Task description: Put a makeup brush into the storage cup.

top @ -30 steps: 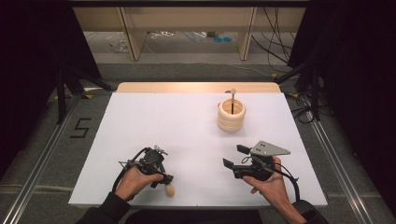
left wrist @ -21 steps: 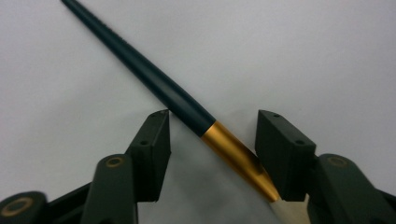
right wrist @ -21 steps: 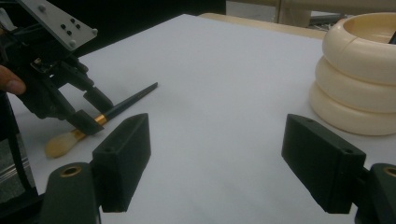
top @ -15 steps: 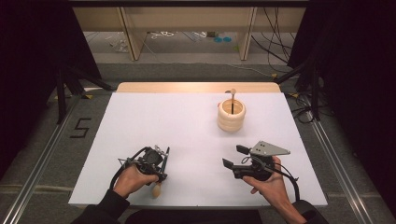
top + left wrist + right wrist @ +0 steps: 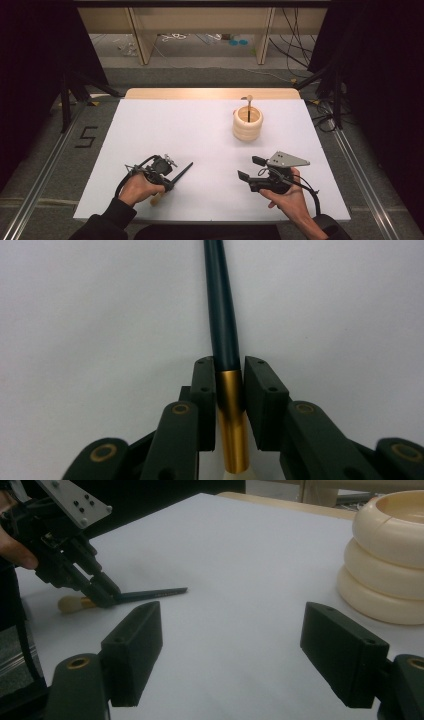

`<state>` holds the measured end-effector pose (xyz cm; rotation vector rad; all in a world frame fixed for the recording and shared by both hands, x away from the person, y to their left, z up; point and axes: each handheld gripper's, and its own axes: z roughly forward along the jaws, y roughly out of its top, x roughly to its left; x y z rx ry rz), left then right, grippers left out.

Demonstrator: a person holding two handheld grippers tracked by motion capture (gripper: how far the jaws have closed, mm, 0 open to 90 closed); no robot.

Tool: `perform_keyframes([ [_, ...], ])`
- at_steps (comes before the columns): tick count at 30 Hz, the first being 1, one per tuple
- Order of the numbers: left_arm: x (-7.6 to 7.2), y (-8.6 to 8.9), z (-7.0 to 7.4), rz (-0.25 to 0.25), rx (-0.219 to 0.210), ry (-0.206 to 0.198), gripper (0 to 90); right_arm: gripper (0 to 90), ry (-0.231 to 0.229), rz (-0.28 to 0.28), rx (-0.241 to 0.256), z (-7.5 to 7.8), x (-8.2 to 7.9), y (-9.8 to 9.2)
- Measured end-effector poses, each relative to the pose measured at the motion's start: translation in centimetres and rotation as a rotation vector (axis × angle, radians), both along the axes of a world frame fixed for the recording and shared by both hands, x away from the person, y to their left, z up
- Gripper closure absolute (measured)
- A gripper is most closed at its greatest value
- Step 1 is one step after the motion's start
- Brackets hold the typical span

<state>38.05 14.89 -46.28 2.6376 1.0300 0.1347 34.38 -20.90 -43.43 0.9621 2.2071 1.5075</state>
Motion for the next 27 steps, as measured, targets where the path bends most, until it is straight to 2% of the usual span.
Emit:
perform_keyframes([
  [7,0.3,-0.2,0.1,-0.023,0.031,0.018,77.3,25.5,0.024,0.003,0.007,0.0,-0.1,0.1],
  [9,0.3,-0.4,0.0,-0.006,0.015,0.014,77.4,25.5,0.025,0.002,0.005,0.0,-0.1,0.1],
  [14,0.5,-0.7,0.2,-0.040,0.063,0.028,77.5,25.6,0.027,0.005,0.007,0.0,-0.1,0.1],
  [18,0.6,-0.9,0.1,-0.048,0.073,0.028,77.7,25.6,0.026,0.006,0.007,0.0,-0.1,0.1],
  [20,0.7,-1.0,0.2,-0.066,0.092,0.033,77.9,25.6,0.026,0.006,0.008,0.0,-0.1,0.1],
  [22,0.6,-1.1,0.2,-0.063,0.092,0.025,78.1,25.6,0.026,0.004,0.006,0.0,-0.1,0.1],
  [25,0.6,-1.1,0.3,-0.098,0.123,0.017,78.3,25.6,0.026,0.006,0.007,0.0,-0.1,0.1],
  [27,0.6,-1.1,0.3,-0.084,0.114,0.009,78.3,25.6,0.026,0.004,0.006,0.0,-0.1,0.1],
])
